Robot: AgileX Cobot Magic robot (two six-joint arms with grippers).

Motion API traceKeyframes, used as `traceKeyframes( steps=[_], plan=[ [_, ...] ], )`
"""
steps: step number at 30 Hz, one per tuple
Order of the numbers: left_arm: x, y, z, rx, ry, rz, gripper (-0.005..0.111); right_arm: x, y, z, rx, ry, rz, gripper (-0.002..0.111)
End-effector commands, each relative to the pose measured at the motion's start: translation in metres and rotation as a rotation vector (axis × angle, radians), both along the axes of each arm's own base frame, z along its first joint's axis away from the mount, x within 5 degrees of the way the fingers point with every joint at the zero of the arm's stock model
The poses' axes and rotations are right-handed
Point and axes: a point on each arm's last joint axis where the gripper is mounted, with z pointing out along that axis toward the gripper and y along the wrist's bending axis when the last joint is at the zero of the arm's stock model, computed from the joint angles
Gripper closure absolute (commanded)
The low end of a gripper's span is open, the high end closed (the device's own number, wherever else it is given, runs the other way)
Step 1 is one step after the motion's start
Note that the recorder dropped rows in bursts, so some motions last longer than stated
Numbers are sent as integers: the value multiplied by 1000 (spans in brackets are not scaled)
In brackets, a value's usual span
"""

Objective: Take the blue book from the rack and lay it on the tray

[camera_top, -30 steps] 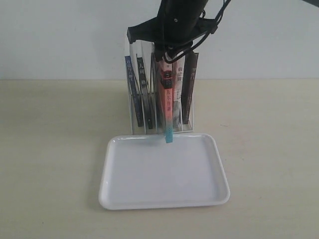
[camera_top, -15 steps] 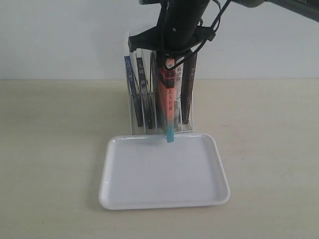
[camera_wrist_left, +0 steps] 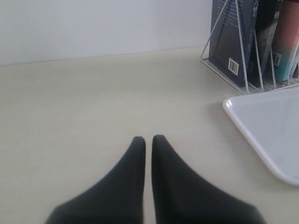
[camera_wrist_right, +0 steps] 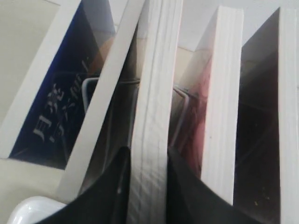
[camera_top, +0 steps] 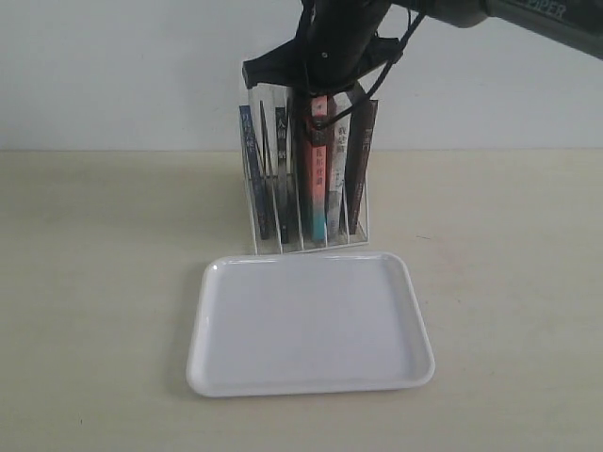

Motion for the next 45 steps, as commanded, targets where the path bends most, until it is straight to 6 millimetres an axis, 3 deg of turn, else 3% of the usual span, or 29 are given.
traceKeyframes(
  steps=[1,2,3,4,6,8,12,14,18,24,27,28,33,38,45],
  plan=[
    [0,0,3,-8,-21,2,102,3,0,5,-9,-60,24,99],
    [0,0,3,-8,-21,2,102,3,1,4,-16,-61,31,91],
    [0,0,3,-8,-21,2,102,4,1,0,-28,-56,39,74],
    [0,0,3,-8,-21,2,102,5,2,-4,-32,-50,39,65],
    [0,0,3,-8,-21,2,102,6,3,-5,-31,-47,39,56],
    [0,0,3,-8,-21,2,102,2,0,9,-15,-71,39,56],
    [0,0,3,-8,-21,2,102,-20,-12,60,67,-114,18,56],
    [0,0,3,-8,-21,2,102,-30,-14,70,93,-78,27,56],
    [0,0,3,-8,-21,2,102,-40,5,63,142,-18,121,56],
    [0,0,3,-8,-21,2,102,-51,33,62,192,-59,181,57],
    [0,0,3,-8,-21,2,102,-46,38,48,182,-31,181,74],
    [0,0,3,-8,-21,2,102,-46,39,47,190,-24,183,74],
    [0,0,3,-8,-21,2,102,-46,43,48,235,-32,192,74],
    [0,0,3,-8,-21,2,102,-40,48,38,246,-36,183,55],
    [0,0,3,-8,-21,2,102,-29,56,18,254,-46,167,56]
  ],
)
